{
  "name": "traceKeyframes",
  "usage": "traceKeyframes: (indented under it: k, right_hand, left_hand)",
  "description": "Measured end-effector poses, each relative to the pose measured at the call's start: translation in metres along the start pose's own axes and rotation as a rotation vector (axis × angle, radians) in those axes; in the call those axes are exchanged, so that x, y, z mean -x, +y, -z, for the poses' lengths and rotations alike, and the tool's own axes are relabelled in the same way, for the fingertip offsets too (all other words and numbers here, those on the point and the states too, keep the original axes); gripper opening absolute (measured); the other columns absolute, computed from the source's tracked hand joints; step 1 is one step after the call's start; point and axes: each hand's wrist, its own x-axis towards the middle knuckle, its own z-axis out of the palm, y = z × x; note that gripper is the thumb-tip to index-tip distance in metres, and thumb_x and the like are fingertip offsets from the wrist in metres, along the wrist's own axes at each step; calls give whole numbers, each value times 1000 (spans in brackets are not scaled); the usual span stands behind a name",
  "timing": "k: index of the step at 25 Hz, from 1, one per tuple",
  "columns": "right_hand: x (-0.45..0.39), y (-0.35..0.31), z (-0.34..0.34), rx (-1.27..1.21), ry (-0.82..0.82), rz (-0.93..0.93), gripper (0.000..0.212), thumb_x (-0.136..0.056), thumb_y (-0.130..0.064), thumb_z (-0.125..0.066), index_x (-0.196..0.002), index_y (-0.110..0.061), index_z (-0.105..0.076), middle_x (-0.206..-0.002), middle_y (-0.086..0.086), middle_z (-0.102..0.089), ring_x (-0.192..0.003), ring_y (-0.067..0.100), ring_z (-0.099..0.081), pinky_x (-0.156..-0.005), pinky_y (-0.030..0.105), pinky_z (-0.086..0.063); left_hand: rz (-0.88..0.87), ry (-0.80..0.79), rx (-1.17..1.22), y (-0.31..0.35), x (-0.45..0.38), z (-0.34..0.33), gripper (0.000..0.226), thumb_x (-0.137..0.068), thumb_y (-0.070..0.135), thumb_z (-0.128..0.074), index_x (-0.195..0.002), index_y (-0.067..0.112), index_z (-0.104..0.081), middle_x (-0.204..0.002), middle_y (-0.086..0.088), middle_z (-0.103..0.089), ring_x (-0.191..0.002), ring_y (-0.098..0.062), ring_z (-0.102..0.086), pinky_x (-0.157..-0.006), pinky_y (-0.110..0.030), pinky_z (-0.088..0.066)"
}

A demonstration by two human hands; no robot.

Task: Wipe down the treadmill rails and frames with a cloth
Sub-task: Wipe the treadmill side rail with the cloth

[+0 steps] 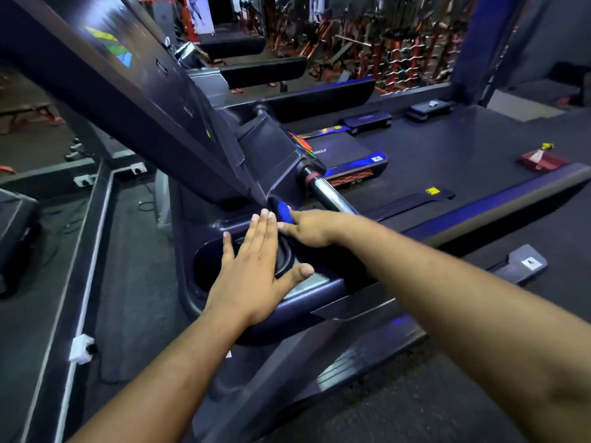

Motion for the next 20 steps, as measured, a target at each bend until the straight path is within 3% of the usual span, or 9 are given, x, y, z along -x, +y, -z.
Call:
traceKeyframes:
  k: [3,5,7,10,12,14,15,18,20]
  right_hand:
    - [44,-9,9,102,14,35,54,-102,-55,-32,-117,-11,-61,-126,18,-59,-120,34,-53,-95,35,-37]
    - [75,-25,-3,101,129,154,56,-99,-62,-25,-88,-21,-62,-99,8,-55,-103,32,-55,-91,41,-42]
    - [103,-34,-31,77,265,317,62,-94,-61,-19,-80,-17,-61,-87,1,-50,-87,24,-53,-80,42,-44]
    - [120,4,-61,337,562,297,49,-99,-53,-31,-107,-28,-73,-92,-1,-56,-85,23,-55,-73,38,-42]
    - [122,31,-65,435,724,4,40,-98,-52,-35,-119,-38,-66,-112,-3,-62,-103,27,-57,-91,47,-39]
    - [116,17,-80,321,806,-235,48,-95,-58,-34,-124,-36,-64,-135,-3,-58,-124,30,-50,-110,64,-23]
    - [111,-7,-93,267,823,-288,55,-93,-64,-33,-129,-33,-61,-142,-3,-54,-131,30,-45,-114,65,-15]
    - [115,-55,-143,212,805,-103,66,-91,-70,-34,-143,-31,-47,-152,-2,-45,-142,28,-35,-118,61,-12]
    - [120,-22,-138,272,837,10,64,-92,-68,-38,-142,-30,-50,-148,2,-49,-139,30,-40,-116,59,-19]
  left_hand:
    - [-72,90,221,-7,2,0,121,-65,97,5,-157,18,10,-164,8,18,-149,-4,19,-123,-50,4]
    - [-130,166,387,-13,4,1,122,-66,97,1,-158,17,4,-165,9,12,-149,-2,15,-123,-48,5]
    - [-182,241,504,-17,8,0,122,-67,95,1,-158,15,0,-166,7,6,-150,-2,11,-123,-46,6]
    - [-228,267,586,-22,13,-2,118,-72,92,0,-158,12,-7,-166,4,-2,-151,-2,4,-124,-46,3]
    - [-240,240,577,-22,14,-1,118,-72,93,0,-158,13,-8,-165,5,-4,-151,-1,4,-124,-43,3]
    - [-264,207,568,-21,15,0,120,-70,94,2,-158,13,-9,-165,5,-4,-151,-1,3,-124,-41,5]
    - [-272,205,581,-21,15,0,121,-69,94,2,-158,12,-9,-165,5,-5,-151,-1,3,-124,-40,6]
    - [-284,183,631,-21,16,0,123,-67,95,2,-158,12,-9,-165,5,-5,-150,-1,2,-123,-33,9]
    - [-295,166,587,-23,16,0,123,-67,95,3,-158,12,-8,-165,4,-5,-151,-2,2,-123,-35,8]
